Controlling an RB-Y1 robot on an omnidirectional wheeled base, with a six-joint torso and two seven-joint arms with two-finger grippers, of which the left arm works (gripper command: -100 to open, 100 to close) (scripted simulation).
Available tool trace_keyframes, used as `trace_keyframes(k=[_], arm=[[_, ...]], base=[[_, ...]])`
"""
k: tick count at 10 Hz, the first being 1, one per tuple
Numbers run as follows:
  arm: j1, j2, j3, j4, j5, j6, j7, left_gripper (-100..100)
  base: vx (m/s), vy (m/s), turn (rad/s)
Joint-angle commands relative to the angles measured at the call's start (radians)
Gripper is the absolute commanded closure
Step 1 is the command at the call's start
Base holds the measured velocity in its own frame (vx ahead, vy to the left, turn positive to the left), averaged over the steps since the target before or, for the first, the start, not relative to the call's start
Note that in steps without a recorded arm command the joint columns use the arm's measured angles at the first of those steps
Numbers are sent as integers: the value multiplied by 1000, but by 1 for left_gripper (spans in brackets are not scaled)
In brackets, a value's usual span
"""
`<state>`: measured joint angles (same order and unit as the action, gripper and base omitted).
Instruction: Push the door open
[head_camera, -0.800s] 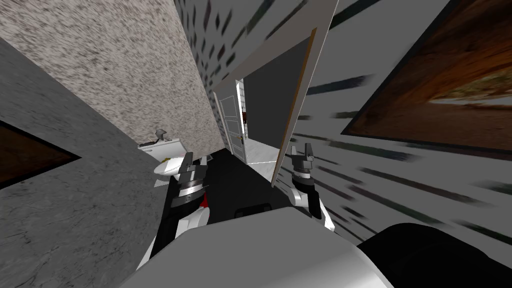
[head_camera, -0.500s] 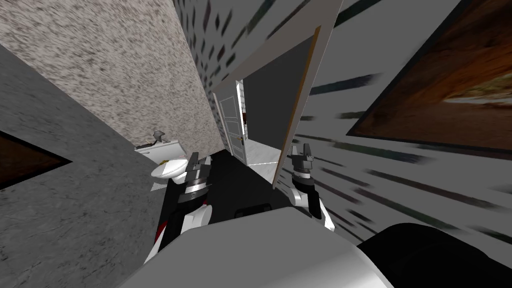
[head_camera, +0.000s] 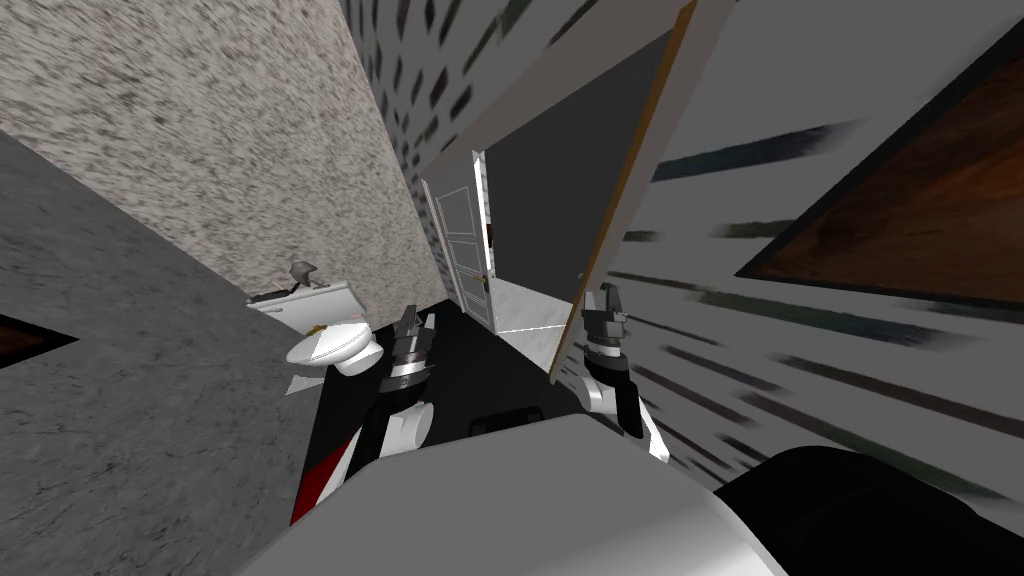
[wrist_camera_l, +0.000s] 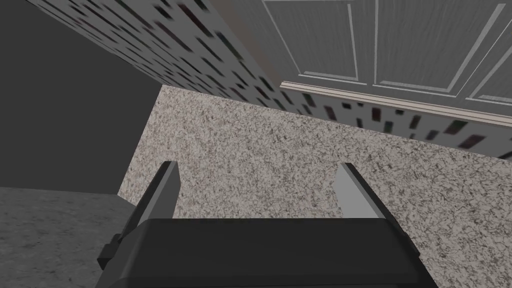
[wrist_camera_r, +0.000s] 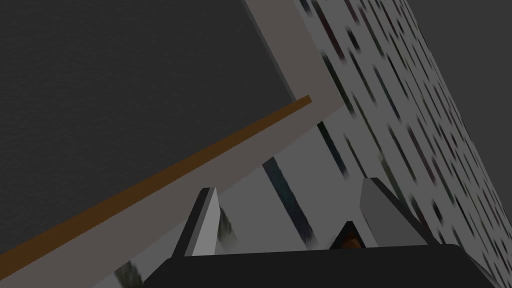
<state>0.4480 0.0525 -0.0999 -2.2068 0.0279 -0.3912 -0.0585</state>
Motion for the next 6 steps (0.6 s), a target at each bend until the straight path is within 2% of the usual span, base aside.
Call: trace_keyframes(k=[1, 6], arm=[[-15, 6, -10, 34, -5, -5, 9, -100], [-87, 23, -41, 153, -24, -4, 39, -100]], base=[[132, 82, -31], [128, 87, -34]])
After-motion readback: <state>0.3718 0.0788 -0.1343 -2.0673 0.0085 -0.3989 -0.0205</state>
